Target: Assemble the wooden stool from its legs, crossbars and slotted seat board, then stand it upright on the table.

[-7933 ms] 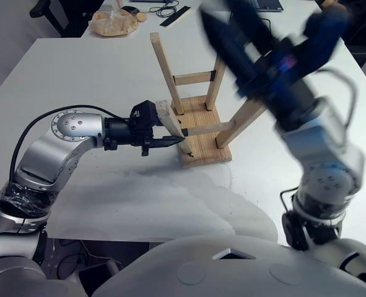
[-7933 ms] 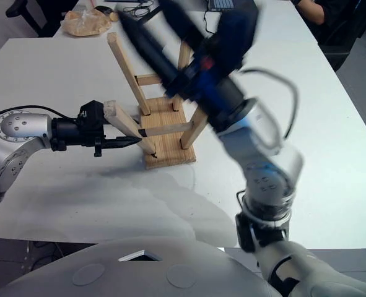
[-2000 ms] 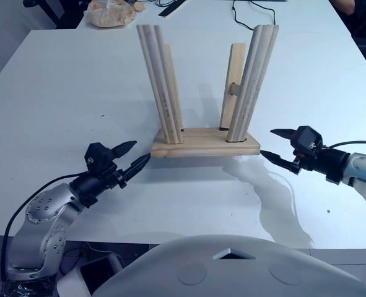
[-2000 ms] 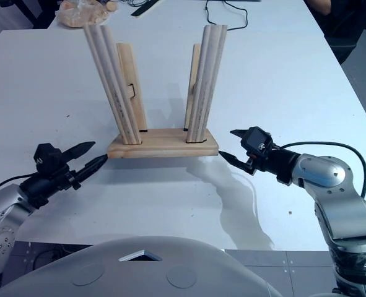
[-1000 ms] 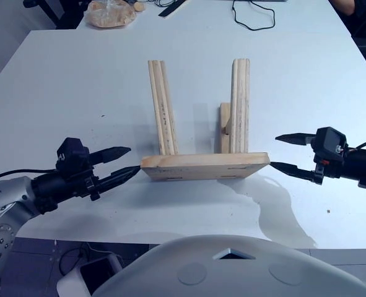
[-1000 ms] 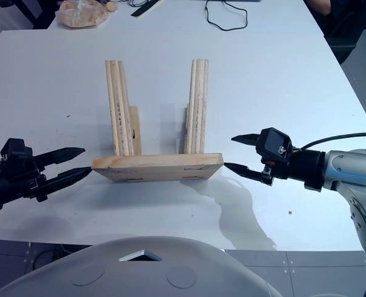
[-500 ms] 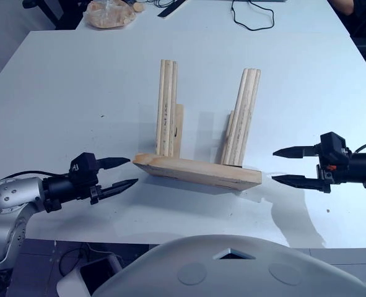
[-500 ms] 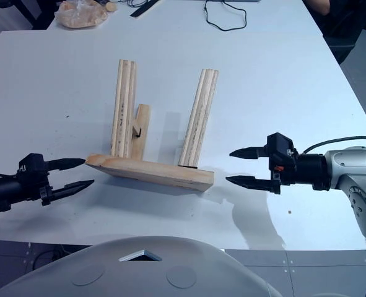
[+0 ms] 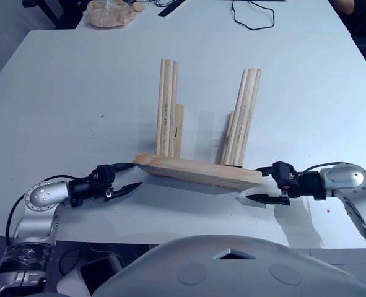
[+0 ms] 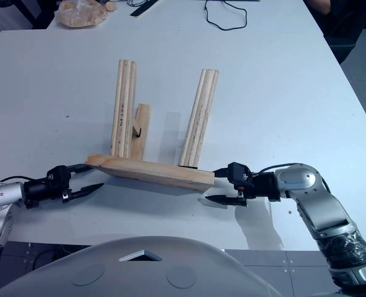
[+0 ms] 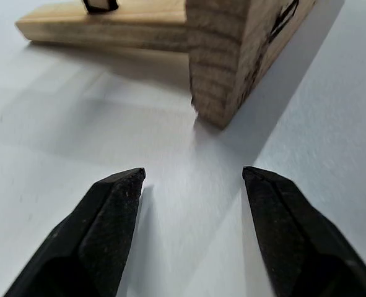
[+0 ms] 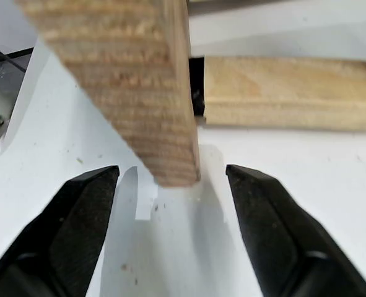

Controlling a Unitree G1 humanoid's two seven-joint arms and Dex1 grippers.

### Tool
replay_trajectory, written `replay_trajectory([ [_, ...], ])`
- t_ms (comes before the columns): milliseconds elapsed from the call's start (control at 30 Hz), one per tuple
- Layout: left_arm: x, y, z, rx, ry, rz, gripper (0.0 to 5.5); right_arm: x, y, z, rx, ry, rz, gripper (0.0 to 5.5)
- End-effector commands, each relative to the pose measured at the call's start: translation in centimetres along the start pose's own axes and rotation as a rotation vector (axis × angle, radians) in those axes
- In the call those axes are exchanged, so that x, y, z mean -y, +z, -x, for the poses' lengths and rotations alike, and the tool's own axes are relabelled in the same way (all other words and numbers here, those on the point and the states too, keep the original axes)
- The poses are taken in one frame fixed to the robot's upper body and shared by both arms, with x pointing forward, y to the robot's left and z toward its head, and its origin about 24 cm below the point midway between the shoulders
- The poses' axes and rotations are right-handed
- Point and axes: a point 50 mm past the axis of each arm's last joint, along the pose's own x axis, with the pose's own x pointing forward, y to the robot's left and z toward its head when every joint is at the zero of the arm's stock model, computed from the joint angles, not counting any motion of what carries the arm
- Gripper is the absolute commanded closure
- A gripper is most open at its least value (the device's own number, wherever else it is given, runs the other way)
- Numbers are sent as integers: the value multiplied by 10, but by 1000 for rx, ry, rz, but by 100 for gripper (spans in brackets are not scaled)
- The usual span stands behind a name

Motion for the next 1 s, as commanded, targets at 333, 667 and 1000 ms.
replay_trajectory([
  [333,15,-12,-19,61,-51,32,306,2,-4,-19,43,-29,12,293],
  [667,13,-3,-31,106,-79,19,446,3,-1,-18,86,-43,-6,404],
  [1000,14,51,-26,246,-73,36,472,-3,23,-6,170,-35,-68,407],
])
